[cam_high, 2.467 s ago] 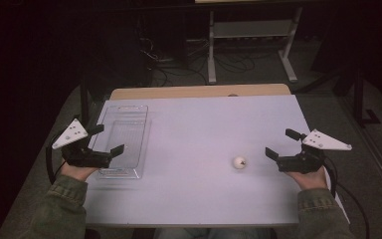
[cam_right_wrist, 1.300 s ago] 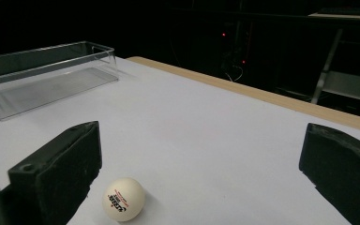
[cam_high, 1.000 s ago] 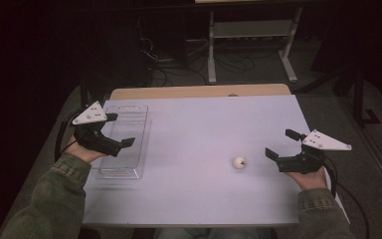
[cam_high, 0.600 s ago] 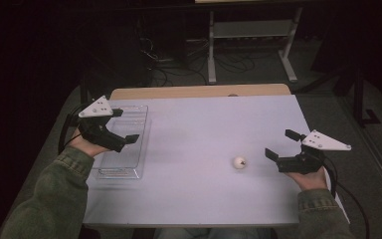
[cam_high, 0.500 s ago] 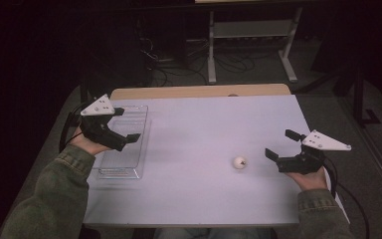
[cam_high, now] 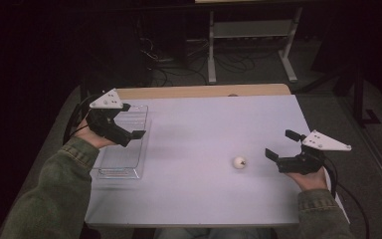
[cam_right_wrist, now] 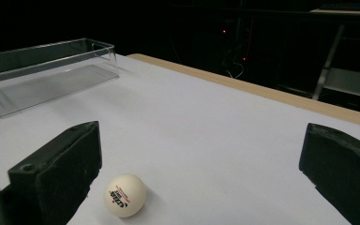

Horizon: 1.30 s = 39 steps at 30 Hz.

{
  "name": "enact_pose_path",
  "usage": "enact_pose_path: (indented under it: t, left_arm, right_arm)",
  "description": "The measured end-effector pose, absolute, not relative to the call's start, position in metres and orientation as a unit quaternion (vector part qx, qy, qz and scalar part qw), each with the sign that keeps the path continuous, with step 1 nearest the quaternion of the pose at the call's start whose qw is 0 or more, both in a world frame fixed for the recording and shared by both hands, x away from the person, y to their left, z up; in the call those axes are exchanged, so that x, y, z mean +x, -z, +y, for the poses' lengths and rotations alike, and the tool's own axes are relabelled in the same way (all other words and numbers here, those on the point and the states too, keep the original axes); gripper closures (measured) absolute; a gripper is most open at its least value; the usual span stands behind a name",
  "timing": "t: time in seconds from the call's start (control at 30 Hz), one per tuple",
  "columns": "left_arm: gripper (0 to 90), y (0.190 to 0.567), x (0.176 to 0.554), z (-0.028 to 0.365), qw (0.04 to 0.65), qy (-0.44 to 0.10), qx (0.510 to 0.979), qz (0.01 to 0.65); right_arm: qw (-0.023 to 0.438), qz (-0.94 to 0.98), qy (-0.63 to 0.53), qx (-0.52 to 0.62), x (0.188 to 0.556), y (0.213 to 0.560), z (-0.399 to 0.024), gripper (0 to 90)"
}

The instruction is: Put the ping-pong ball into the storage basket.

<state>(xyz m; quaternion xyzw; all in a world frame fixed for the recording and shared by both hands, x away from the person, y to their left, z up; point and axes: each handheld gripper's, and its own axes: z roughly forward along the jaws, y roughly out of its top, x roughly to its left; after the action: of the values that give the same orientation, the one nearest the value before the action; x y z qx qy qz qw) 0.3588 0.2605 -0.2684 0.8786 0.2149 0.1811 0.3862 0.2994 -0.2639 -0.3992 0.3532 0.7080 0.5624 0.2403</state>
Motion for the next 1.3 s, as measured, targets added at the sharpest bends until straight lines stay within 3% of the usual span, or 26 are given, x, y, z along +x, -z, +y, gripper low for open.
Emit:
enact_pose_path:
  t: [1.3]
  left_arm:
    - [0.0,0.253,0.378,0.206,0.356,-0.166,0.905,0.163]
  right_arm:
    - [0.242,0.708,-0.561,0.354,0.3,0.4,-0.265,0.0]
